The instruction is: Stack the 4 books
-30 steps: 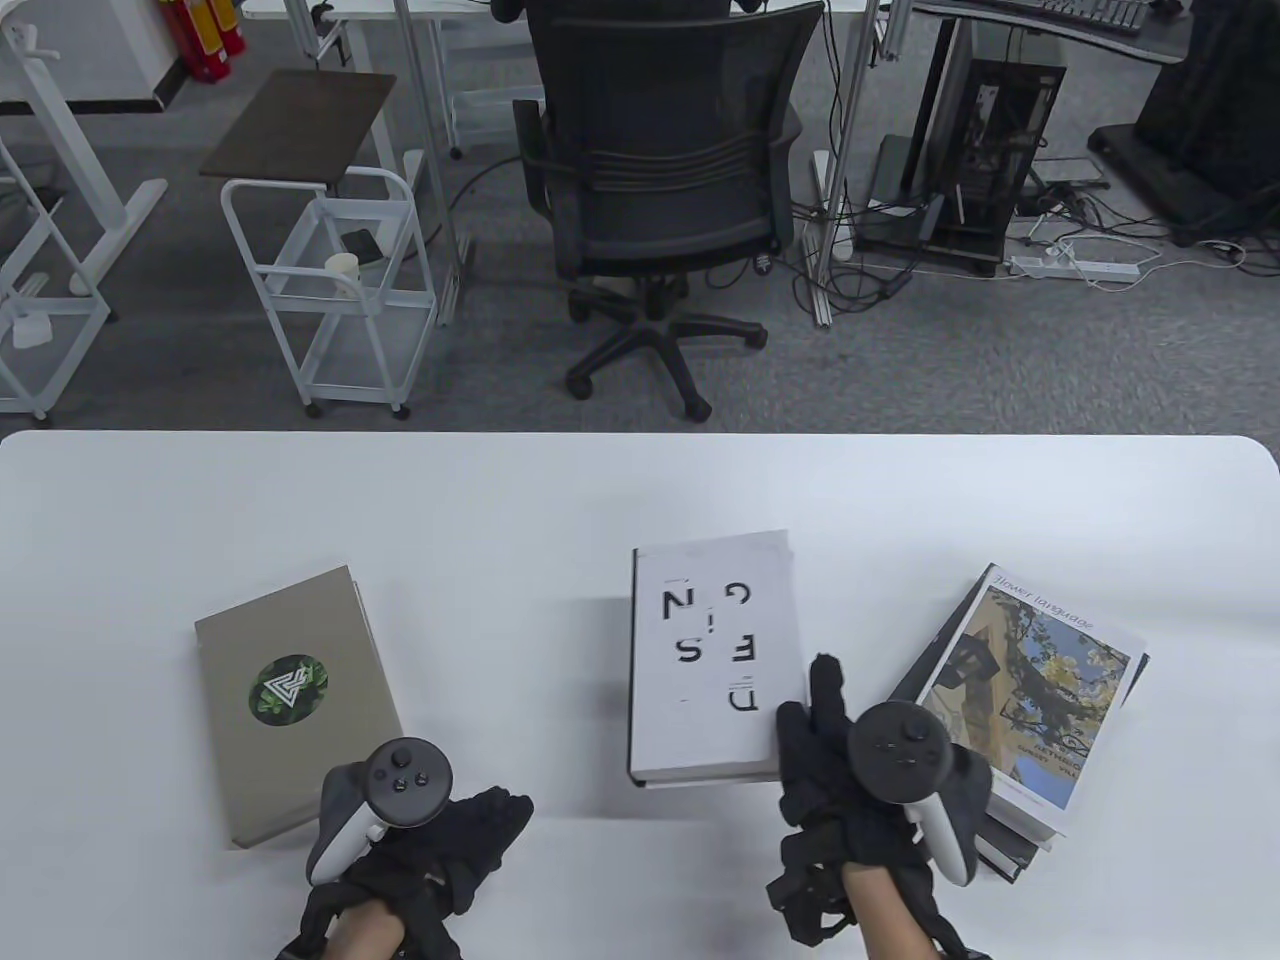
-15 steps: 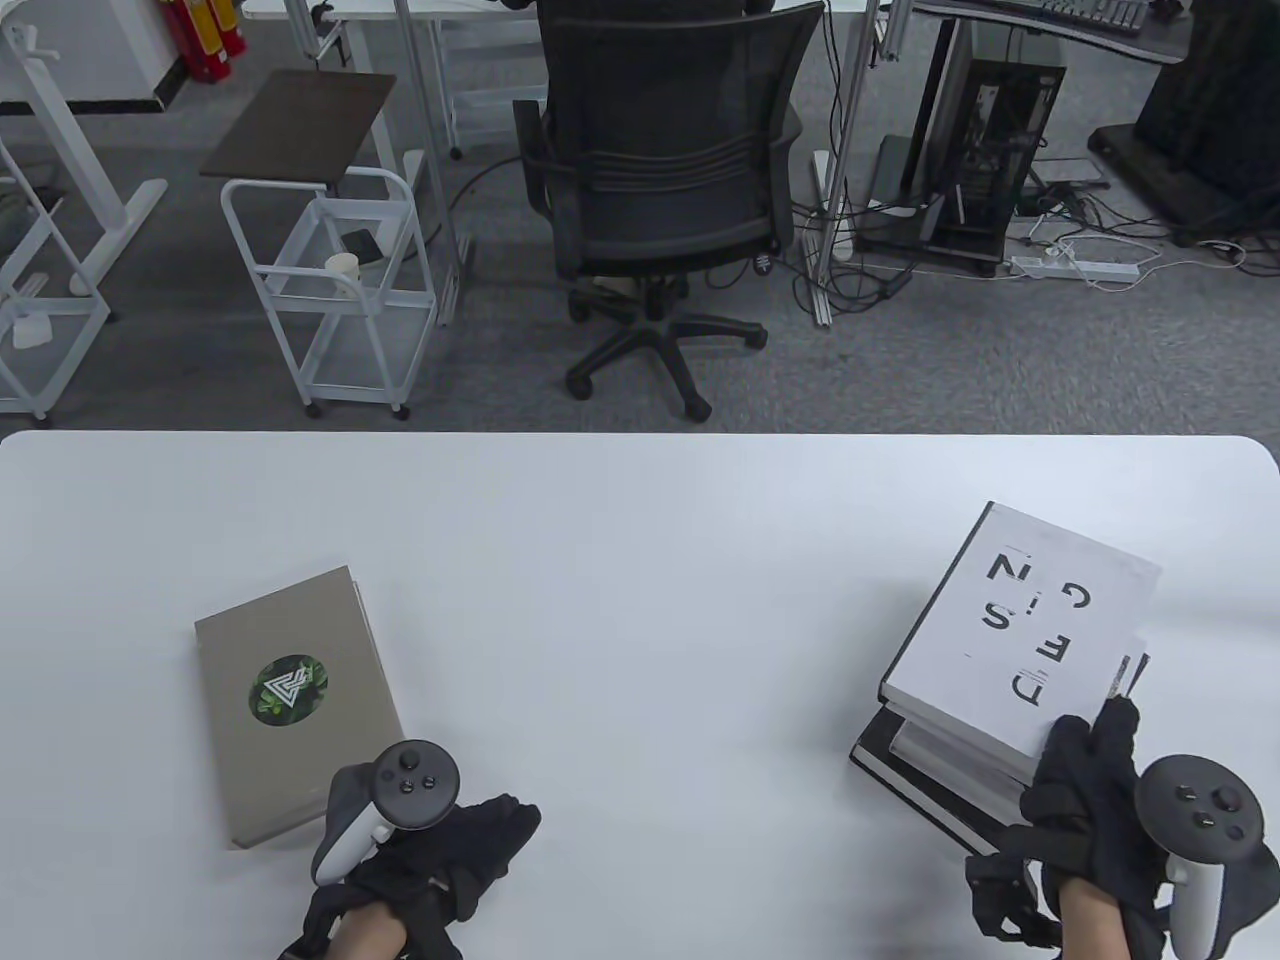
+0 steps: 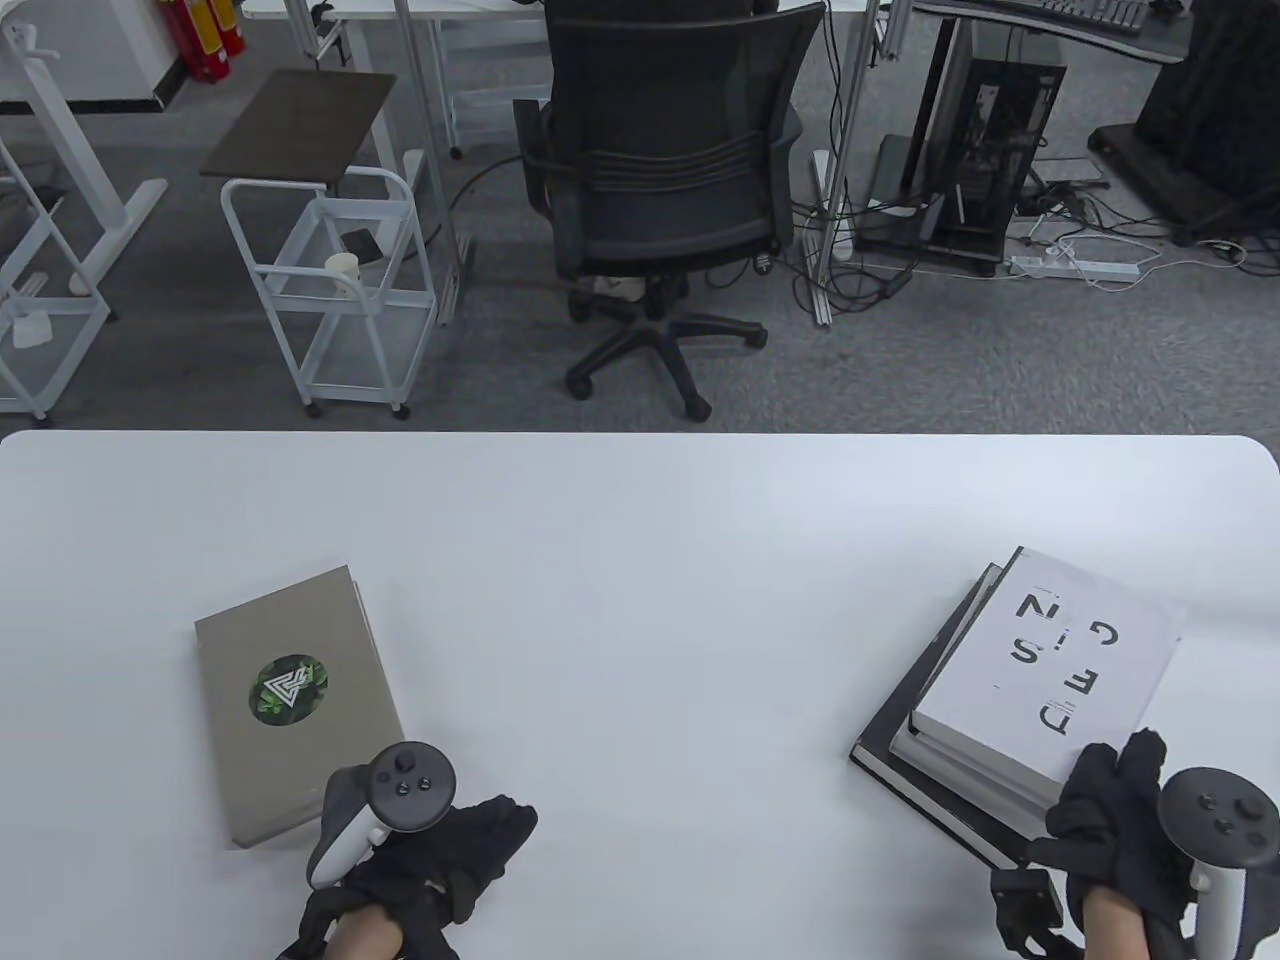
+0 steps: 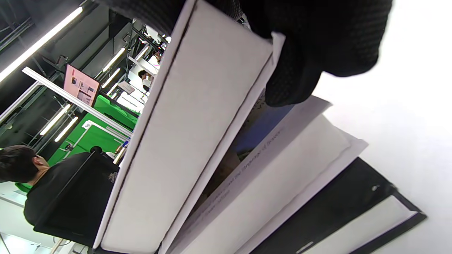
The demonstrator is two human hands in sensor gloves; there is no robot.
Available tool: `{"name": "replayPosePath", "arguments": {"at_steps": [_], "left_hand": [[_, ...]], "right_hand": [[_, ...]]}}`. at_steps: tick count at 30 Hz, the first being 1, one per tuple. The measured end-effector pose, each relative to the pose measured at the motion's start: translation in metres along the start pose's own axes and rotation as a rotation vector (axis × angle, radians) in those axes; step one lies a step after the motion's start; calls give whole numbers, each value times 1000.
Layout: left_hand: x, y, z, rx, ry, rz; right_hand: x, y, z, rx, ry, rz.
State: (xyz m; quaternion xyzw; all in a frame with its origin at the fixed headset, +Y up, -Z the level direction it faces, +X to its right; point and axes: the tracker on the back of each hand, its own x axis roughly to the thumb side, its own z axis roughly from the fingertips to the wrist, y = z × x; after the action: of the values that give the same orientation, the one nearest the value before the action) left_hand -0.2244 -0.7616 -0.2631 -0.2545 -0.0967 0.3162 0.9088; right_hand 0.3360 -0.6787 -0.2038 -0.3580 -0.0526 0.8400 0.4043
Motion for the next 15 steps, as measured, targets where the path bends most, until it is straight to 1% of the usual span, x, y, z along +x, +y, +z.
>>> {"name": "replayPosePath", "arguments": {"at_steps": [8,15], "left_hand": [[0,0,0,1,2,1],[-1,0,1,-3,5,2]], "right_hand": [[3,1,0,-30,34,63],[3,3,-1,-20,54,104]]}}
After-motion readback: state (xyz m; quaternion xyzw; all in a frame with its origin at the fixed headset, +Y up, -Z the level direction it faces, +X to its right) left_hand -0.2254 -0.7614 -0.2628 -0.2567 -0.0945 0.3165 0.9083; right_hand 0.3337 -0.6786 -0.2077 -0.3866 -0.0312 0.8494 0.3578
